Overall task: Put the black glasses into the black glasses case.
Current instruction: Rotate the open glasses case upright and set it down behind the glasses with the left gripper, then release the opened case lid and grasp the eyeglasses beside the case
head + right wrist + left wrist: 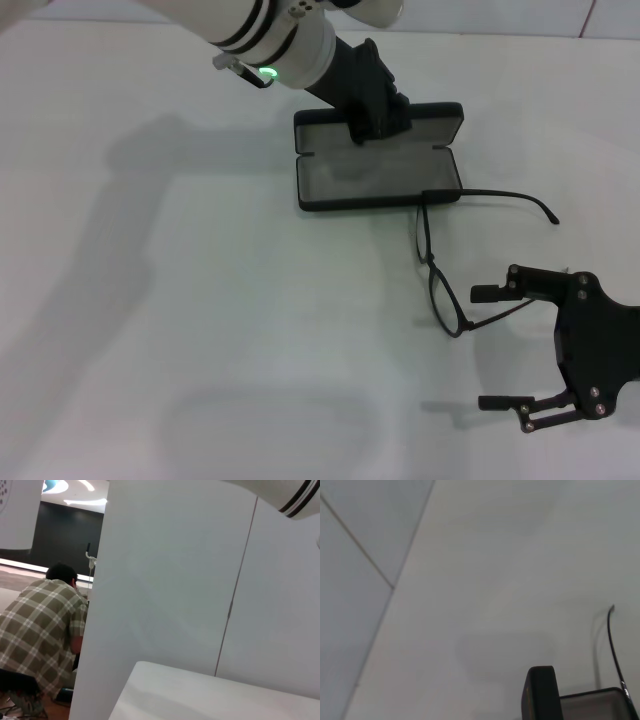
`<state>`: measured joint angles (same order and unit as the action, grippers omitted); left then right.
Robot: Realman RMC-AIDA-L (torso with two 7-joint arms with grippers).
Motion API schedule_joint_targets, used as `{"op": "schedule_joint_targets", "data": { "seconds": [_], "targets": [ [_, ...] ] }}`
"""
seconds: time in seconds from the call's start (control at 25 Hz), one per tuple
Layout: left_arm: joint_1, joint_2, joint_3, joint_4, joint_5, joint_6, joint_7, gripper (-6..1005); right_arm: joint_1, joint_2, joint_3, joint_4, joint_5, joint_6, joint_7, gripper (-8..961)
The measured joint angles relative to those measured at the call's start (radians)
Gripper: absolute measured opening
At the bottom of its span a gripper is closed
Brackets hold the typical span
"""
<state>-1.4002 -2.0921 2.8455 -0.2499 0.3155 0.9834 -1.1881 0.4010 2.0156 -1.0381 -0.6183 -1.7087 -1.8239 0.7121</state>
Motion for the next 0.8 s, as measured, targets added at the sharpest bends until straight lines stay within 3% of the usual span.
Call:
{"op": "schedule_joint_targets", "data": {
  "seconds": [0.36,0.44,0.68,0.8],
  "targets": [
    [0.002,-0.006,0.0,0.029,0.061,0.006,-0.068,208,-0.01,0.0,0.001,-0.001,0.01,0.0,0.002,872],
    [0.0,-0.004,-0.001,0.036,0.055,0.01,-0.089,248,-0.011,0.0,0.001,-0.001,0.012,0.002,0.003,872],
    [0.019,-0.002,-0.002,0.048,-0.027,0.017,-0.069,368,-0.011,0.0,0.001,-0.002,0.024,0.005,0.006,872],
    [0.053,0.0,-0.002,0.044,-0.162,0.068,-0.015,428,-0.008,0.0,0.017,-0.002,0.034,0.007,0.005,872]
  ]
}}
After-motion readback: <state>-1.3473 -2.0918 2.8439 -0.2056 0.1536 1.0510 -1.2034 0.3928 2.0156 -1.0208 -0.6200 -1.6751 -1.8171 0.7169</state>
